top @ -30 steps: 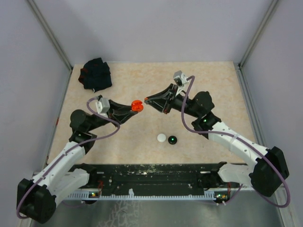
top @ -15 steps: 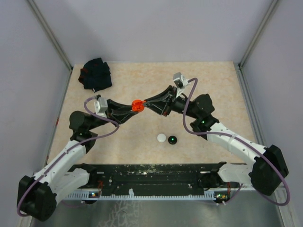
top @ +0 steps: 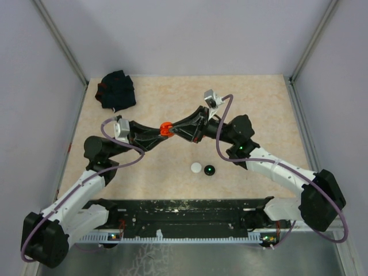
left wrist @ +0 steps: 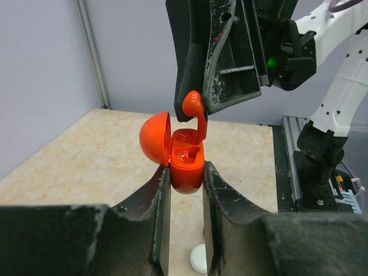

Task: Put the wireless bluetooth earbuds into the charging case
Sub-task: Place the earbud in the charging case.

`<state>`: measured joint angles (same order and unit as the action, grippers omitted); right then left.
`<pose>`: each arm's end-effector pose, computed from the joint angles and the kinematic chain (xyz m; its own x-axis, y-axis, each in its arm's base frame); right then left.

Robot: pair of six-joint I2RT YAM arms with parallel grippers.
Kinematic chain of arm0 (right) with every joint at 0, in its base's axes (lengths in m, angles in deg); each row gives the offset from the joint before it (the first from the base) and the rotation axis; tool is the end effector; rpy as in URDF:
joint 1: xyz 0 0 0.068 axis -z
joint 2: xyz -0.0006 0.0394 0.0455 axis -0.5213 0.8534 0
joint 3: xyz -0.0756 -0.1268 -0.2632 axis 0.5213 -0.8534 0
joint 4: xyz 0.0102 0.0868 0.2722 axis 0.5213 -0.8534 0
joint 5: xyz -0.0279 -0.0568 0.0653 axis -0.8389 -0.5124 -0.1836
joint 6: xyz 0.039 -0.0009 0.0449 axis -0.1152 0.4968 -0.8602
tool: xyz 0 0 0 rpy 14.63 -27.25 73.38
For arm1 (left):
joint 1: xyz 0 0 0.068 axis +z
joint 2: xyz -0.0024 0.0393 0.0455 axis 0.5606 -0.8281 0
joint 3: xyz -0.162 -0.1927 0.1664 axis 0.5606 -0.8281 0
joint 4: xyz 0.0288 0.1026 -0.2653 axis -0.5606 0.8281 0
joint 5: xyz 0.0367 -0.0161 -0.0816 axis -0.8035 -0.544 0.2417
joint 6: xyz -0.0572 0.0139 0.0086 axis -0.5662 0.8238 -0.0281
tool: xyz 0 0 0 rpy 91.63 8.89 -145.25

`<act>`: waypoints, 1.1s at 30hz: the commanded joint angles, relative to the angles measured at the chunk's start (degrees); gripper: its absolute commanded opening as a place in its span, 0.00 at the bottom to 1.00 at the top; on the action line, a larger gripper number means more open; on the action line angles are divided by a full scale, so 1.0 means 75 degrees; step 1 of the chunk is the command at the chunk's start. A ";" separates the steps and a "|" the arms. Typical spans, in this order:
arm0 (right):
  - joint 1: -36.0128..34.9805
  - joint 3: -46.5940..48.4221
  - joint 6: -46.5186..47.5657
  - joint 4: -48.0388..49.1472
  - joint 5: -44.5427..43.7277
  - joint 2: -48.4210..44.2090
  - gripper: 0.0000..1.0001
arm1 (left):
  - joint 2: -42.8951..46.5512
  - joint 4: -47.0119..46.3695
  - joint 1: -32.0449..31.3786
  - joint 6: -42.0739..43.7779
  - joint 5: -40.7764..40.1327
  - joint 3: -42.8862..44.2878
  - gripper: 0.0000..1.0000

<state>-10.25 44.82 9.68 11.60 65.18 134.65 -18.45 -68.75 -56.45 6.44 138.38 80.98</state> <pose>0.2054 0.2172 0.3798 -0.2780 0.3423 -0.8975 -0.9464 0.0623 0.3169 0.1784 -0.1094 0.3446 0.1592 -0.2622 -0.9518 0.9585 0.2718 0.0855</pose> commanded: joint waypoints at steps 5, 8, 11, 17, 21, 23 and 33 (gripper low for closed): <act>-0.0095 0.0029 -0.0081 0.0787 -0.0001 0.0100 0.11 | 0.0051 -0.0471 0.0033 -0.0174 0.0166 -0.0079 0.00; -0.0104 0.0006 -0.0067 0.0813 -0.0013 0.0126 0.11 | 0.0064 -0.0554 0.0033 -0.0236 0.0159 -0.0091 0.00; -0.0104 -0.0021 -0.0061 0.0846 -0.0060 0.0125 0.11 | 0.0062 -0.0615 0.0033 -0.0290 0.0180 -0.0092 0.00; -0.0125 -0.0021 -0.0076 0.0834 -0.0055 0.0125 0.11 | 0.0092 -0.0667 0.0027 -0.0363 0.0098 -0.0106 0.00; -0.0199 -0.0005 -0.0058 0.0833 -0.0066 0.0125 0.11 | 0.0061 -0.0679 0.0027 -0.0355 0.0018 -0.0115 0.00; -0.0220 -0.0009 -0.0052 0.0817 -0.0081 0.0145 0.11 | 0.0053 -0.0717 0.0036 -0.0398 0.0024 -0.0110 0.00; -0.0280 -0.0099 0.0083 0.0678 -0.0261 0.0105 0.11 | 0.0171 -0.0814 0.0037 -0.0416 -0.0139 -0.0184 0.00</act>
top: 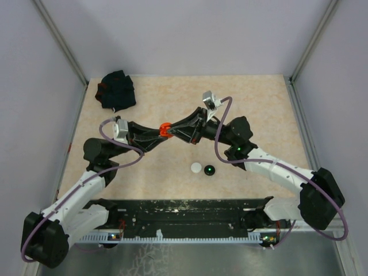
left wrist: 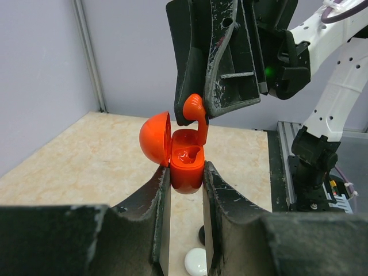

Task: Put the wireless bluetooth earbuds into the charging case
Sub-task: Place the earbud in the charging case.

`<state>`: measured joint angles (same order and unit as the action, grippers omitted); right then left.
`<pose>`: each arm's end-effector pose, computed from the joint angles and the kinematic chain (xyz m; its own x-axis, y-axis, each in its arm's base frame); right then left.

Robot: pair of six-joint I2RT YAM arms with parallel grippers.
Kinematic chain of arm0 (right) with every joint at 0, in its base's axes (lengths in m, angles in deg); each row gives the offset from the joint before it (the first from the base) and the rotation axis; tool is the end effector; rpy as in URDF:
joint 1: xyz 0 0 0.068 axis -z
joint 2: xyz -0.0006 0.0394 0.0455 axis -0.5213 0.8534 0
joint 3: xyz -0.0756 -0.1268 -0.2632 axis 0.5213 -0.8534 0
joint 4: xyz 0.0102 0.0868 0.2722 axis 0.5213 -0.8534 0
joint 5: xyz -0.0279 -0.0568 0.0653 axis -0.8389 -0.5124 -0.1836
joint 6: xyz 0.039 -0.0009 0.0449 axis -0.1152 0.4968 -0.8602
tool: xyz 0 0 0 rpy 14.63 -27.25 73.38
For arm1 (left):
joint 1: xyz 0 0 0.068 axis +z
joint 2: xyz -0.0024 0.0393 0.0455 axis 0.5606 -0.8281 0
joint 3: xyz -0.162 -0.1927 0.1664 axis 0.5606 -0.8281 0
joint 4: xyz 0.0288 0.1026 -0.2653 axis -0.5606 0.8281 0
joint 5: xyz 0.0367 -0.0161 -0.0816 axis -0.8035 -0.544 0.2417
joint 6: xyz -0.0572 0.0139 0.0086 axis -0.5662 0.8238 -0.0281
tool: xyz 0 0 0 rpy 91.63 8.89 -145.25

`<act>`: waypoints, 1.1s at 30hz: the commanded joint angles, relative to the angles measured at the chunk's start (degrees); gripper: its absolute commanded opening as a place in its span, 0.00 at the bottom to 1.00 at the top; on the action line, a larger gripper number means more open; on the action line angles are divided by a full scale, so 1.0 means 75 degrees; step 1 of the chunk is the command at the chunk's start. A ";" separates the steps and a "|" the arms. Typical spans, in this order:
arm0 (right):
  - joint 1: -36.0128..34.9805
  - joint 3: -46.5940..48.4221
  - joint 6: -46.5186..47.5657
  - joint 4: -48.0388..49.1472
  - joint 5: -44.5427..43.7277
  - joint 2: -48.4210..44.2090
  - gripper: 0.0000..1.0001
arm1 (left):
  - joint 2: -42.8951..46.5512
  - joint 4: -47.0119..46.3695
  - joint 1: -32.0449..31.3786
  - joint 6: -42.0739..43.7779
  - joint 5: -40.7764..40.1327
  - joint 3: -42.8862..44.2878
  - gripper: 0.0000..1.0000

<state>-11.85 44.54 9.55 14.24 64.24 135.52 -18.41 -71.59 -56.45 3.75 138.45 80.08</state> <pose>0.2014 0.2241 0.3785 -0.2714 0.3588 -0.8931 -0.9511 0.0424 0.3060 0.1759 -0.1084 0.3434 0.1444 -0.2868 -0.9471 0.9635 0.2589 0.0685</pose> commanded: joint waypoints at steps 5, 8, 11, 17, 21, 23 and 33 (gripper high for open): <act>-0.0068 -0.0155 0.0191 0.0294 -0.0321 -0.0099 0.11 | 0.0182 -0.0514 0.0032 -0.0102 -0.0094 -0.0066 0.00; -0.0067 -0.0236 0.0247 0.0305 -0.0567 -0.0191 0.11 | 0.0164 -0.0547 0.0030 -0.0119 0.0010 -0.0065 0.00; -0.0067 -0.0264 0.0319 0.0255 -0.0652 -0.0269 0.11 | 0.0161 -0.0598 0.0029 -0.0158 0.0056 -0.0083 0.00; -0.0068 -0.0207 0.0325 0.0162 -0.0337 -0.0205 0.11 | 0.0217 -0.0595 0.0036 -0.0157 -0.0121 -0.0091 0.00; -0.0067 -0.0197 0.0486 -0.0043 -0.0298 -0.0253 0.12 | 0.0233 -0.0459 0.0030 -0.0119 -0.0227 -0.0068 0.00; -0.0068 -0.0163 0.0629 -0.0235 -0.0293 -0.0289 0.13 | 0.0250 -0.0407 0.0037 -0.0099 -0.0294 -0.0074 0.00; -0.0067 -0.0049 0.1052 -0.0763 -0.0450 -0.0446 0.33 | 0.0267 -0.0239 0.0033 0.0033 -0.0400 -0.0105 0.00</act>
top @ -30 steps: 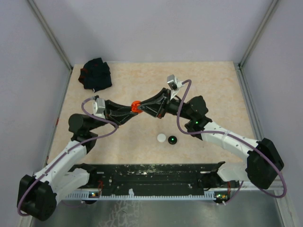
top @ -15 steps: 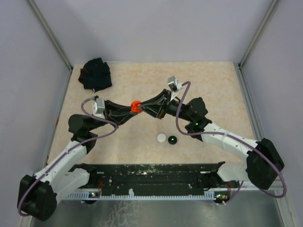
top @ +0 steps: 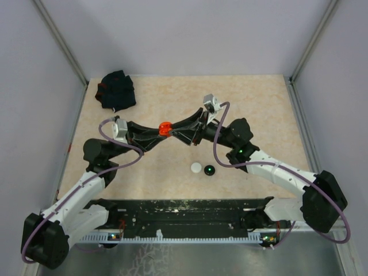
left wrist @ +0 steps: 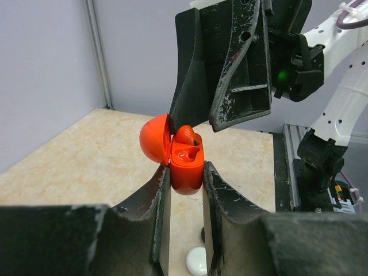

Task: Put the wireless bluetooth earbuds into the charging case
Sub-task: Place the earbud in the charging case, then pick up the earbud from the center of the board.

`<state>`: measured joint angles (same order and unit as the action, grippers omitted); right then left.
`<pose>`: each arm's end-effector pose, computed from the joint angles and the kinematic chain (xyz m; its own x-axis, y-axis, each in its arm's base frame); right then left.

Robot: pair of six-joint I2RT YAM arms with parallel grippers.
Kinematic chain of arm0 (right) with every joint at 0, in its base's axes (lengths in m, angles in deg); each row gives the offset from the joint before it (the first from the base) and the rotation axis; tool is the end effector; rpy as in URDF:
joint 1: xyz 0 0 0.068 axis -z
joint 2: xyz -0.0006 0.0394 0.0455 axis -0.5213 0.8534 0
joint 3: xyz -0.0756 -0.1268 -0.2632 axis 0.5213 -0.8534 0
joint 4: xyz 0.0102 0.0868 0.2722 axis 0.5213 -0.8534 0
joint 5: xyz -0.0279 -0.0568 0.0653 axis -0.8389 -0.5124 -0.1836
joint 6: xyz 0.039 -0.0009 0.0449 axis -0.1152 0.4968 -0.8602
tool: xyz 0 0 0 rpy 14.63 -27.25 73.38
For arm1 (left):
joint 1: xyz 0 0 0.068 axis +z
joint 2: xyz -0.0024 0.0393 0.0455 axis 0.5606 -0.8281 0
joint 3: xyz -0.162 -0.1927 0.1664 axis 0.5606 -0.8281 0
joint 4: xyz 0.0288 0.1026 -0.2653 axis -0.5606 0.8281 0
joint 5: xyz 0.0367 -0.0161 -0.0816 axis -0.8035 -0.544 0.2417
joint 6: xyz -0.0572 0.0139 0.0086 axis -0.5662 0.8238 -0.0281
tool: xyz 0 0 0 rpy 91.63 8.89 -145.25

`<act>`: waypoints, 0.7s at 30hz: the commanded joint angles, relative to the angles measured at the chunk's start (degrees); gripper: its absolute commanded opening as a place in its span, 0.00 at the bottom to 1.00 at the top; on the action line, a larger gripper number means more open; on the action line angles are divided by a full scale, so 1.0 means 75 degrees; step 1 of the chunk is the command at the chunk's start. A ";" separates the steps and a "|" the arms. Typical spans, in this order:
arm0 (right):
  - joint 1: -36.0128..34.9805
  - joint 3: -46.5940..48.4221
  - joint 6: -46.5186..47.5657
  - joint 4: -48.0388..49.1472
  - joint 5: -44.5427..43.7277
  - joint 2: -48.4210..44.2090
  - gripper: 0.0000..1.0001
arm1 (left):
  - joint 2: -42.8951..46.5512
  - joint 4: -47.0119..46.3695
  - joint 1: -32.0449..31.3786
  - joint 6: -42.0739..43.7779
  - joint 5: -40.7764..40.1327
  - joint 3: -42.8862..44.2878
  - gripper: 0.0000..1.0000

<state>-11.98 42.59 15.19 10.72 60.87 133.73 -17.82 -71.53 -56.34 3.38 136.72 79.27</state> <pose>0.1988 0.2196 0.3687 -0.2153 0.3375 -0.9164 -0.9524 0.1347 0.2734 0.1751 -0.1067 0.3406 0.1368 -0.2957 -0.9454 0.9573 0.2849 0.0495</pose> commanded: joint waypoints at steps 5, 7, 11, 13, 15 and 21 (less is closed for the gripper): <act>-0.0050 0.0303 0.0485 -0.0624 -0.0132 -0.0333 0.39 | 0.0206 -0.0073 0.0016 0.0189 -0.0209 -0.0007 0.00; -0.0050 0.0370 0.0679 -0.0937 -0.0286 -0.0455 0.42 | 0.0253 0.0145 0.0014 0.0308 -0.0271 0.0017 0.00; -0.0011 0.0693 0.1306 -0.2204 -0.0918 -0.0732 0.46 | 0.0450 0.1274 0.0020 0.0917 -0.0643 0.0195 0.00; 0.0089 0.0816 0.1526 -0.2801 -0.1131 -0.0816 0.47 | 0.0612 0.2043 0.0018 0.1224 -0.0900 0.0276 0.00; 0.0309 0.0867 0.1547 -0.3249 -0.1257 -0.0861 0.48 | 0.0750 0.2677 0.0016 0.1503 -0.1268 0.0364 0.00; 0.1103 0.1088 0.1615 -0.5058 -0.1941 -0.0372 0.50 | 0.1056 0.4669 0.0019 0.2620 -0.2369 0.0815 0.00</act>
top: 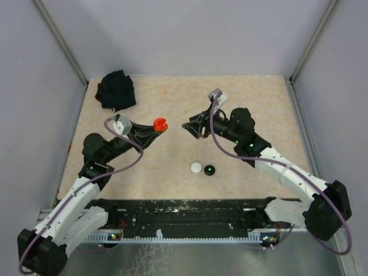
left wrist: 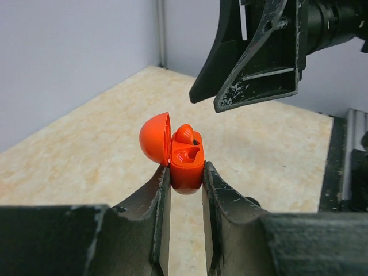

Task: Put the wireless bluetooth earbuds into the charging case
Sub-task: Pick up the earbud from the center of the board.

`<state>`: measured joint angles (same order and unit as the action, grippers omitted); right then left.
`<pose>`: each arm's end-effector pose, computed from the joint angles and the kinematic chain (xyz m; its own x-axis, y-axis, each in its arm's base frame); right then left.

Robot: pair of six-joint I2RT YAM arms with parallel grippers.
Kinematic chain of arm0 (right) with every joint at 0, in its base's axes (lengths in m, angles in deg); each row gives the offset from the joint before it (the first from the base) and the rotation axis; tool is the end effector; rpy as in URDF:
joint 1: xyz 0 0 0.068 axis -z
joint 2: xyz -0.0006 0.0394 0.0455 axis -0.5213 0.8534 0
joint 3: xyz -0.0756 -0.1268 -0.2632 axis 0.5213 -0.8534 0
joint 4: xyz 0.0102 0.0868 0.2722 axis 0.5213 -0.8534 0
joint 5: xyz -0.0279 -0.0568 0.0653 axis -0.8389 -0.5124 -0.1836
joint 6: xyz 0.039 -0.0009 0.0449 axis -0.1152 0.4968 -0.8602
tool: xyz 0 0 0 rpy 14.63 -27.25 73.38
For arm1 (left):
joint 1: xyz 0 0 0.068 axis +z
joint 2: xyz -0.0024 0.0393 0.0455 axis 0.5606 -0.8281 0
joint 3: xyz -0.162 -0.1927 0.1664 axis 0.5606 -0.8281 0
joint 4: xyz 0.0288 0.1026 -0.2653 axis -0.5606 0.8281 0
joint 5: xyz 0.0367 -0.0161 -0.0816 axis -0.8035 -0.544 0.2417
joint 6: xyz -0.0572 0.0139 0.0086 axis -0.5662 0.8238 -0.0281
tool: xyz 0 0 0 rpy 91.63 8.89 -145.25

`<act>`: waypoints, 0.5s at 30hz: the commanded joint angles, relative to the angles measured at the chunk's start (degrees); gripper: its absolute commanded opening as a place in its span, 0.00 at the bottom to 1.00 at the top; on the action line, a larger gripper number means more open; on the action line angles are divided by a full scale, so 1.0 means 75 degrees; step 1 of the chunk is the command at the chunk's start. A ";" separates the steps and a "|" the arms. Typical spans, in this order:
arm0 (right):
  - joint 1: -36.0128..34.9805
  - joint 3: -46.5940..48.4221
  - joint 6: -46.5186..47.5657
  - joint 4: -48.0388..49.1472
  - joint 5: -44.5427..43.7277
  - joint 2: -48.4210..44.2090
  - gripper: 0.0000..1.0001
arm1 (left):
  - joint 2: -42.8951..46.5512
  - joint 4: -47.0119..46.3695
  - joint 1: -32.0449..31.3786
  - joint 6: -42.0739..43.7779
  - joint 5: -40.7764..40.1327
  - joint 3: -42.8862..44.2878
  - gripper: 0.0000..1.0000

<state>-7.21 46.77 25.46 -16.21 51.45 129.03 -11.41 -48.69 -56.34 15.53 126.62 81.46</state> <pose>0.2154 0.1934 0.3681 -0.2333 0.1657 -0.9582 -0.8443 0.4543 0.2842 0.1725 -0.0997 0.3380 0.1247 -0.1597 -0.9793 0.8748 0.4833 0.0326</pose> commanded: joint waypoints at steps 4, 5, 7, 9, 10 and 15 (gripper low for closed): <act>0.0897 0.0681 0.0340 -0.2241 -0.1054 0.0874 0.50 | 0.0203 0.2289 0.0012 0.1498 -0.1670 0.0811 0.00; 0.0938 0.0706 0.0396 -0.2331 -0.1185 0.1020 0.50 | 0.0193 0.2353 0.0017 0.1591 -0.1741 0.0841 0.00; 0.0998 0.0773 0.0534 -0.2466 -0.1507 0.1309 0.50 | 0.0176 0.2504 0.0014 0.1705 -0.1890 0.0894 0.00; 0.1024 0.0841 0.0719 -0.2572 -0.1935 0.1609 0.50 | 0.0173 0.2654 0.0032 0.1736 -0.2050 0.0926 0.00; 0.1026 0.0880 0.0823 -0.2633 -0.2121 0.1774 0.49 | 0.0176 0.2754 0.0025 0.1740 -0.2121 0.0936 0.00; 0.1019 0.1153 0.1223 -0.2783 -0.2755 0.2729 0.43 | 0.0175 0.2961 0.0035 0.1741 -0.2387 0.0980 0.00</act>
<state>0.09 51.07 31.01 -36.97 36.46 145.75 -10.58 -28.62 -56.34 27.29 111.80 86.79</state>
